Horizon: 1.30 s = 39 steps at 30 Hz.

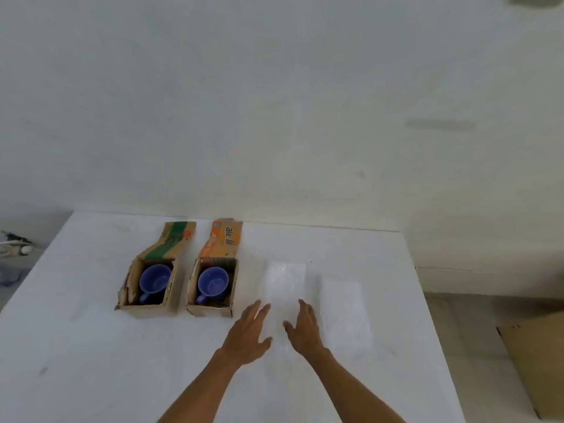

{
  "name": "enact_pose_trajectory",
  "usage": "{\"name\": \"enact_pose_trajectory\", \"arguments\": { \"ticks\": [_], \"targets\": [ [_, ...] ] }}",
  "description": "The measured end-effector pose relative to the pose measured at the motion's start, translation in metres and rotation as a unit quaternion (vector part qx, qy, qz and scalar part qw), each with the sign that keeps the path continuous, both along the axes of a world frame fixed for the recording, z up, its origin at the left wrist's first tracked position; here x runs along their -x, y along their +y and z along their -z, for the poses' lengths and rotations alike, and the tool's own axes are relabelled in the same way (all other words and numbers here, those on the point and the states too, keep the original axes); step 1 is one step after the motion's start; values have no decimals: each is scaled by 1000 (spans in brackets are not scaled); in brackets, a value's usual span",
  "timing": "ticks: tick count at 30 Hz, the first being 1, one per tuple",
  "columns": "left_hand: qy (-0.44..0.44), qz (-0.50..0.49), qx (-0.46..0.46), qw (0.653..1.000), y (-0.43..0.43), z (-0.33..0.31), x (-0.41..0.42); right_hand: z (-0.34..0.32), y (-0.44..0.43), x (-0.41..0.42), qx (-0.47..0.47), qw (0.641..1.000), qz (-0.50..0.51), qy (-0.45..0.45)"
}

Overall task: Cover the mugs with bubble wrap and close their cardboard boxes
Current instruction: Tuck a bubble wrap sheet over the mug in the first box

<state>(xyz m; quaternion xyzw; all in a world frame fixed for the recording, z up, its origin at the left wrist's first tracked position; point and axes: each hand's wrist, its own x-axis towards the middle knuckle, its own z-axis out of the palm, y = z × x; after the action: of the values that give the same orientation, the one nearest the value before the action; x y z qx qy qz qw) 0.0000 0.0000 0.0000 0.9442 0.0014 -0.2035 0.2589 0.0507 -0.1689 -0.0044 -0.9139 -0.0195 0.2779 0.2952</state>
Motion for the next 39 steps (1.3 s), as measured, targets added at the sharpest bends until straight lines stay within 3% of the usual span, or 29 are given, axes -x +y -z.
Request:
{"name": "enact_pose_trajectory", "arguments": {
  "ticks": [4,8,14,18,22,24,27,33,39],
  "targets": [
    [101,-52,44,993,1,10,5,5,5,3,25,997,63,28],
    [87,-113,92,986,-3,13,2,3,6,-3,27,992,122,31],
    [71,-235,206,947,1,8,0,12,6,-1,0,978,197,63],
    [120,-293,237,918,5,2,2,-2,3,4,-114,955,266,72],
    [173,-294,274,899,6,-24,4,-31,-11,10,-259,921,277,88],
    [170,-295,292,894,5,-36,5,-42,-17,14,-317,905,268,95],
    [148,-335,358,859,3,-55,5,-49,-21,20,-377,888,236,121],
    [89,-341,435,828,5,-76,8,-60,-15,17,-401,874,235,144],
    [113,-305,416,850,19,-80,10,-73,-4,3,-394,879,244,108]
  ]
}}
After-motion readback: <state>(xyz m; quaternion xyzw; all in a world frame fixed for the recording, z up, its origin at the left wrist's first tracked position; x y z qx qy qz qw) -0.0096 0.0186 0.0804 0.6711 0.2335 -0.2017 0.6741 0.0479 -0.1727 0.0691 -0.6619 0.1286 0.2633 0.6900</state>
